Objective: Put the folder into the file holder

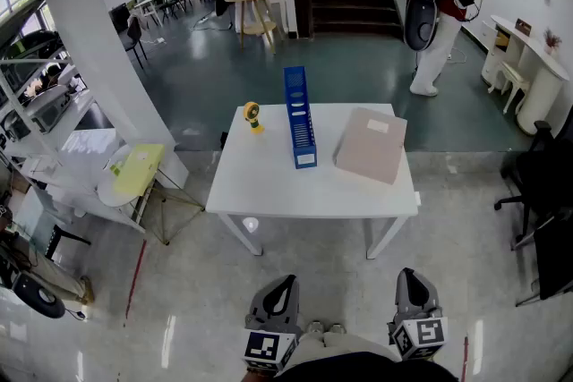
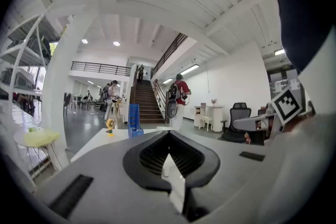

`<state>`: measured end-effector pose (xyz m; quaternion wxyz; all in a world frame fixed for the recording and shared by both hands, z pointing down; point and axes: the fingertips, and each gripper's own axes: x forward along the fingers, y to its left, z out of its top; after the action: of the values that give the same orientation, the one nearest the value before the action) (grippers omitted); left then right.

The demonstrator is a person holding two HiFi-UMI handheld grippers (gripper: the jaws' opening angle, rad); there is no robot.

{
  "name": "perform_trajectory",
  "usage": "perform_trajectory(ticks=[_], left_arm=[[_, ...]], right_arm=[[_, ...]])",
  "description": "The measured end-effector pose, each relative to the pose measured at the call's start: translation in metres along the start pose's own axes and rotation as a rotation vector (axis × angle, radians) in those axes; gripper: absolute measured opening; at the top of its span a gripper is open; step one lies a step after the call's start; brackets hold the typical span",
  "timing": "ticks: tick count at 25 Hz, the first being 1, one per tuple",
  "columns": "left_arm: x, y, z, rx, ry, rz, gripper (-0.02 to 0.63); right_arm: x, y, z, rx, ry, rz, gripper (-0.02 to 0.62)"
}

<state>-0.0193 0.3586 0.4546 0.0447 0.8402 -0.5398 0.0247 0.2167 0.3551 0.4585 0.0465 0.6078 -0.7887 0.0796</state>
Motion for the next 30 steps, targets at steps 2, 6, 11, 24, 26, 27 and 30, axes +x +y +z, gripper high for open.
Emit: perform_trajectory(ticks=[2, 6, 11, 24, 26, 27, 30], left_arm=[[0.000, 0.000, 0.002, 0.024, 0.014, 0.016, -0.002], [0.004, -0.002, 0.010, -0.116, -0.041, -0.022, -0.002], [0.007, 0.002, 0.014, -0.120, -0.040, -0.003, -0.002], [0.040, -0.004, 0.010, -0.052, -0.067, 0.027, 0.035], [0.046, -0.002, 0.014, -0.074, -0.074, 0.046, 0.171], [0.050, -0.003, 0.015, -0.088, -0.070, 0.049, 0.267], [0.061, -0.003, 0.003, -0.104, -0.057, 0.058, 0.450]], right_arm=[[0.000, -0.001, 0.000, 0.003, 0.000, -0.001, 0.000], [0.002, -0.005, 0.004, 0.012, -0.011, -0.006, 0.000], [0.006, -0.009, 0.003, 0.009, -0.013, 0.005, 0.000], [0.037, -0.030, -0.003, 0.009, -0.013, 0.081, 0.295], [0.042, -0.033, -0.001, 0.005, -0.020, 0.098, 0.321], [0.043, -0.035, -0.001, -0.005, -0.023, 0.103, 0.335], [0.046, -0.044, -0.004, -0.025, -0.028, 0.102, 0.356]])
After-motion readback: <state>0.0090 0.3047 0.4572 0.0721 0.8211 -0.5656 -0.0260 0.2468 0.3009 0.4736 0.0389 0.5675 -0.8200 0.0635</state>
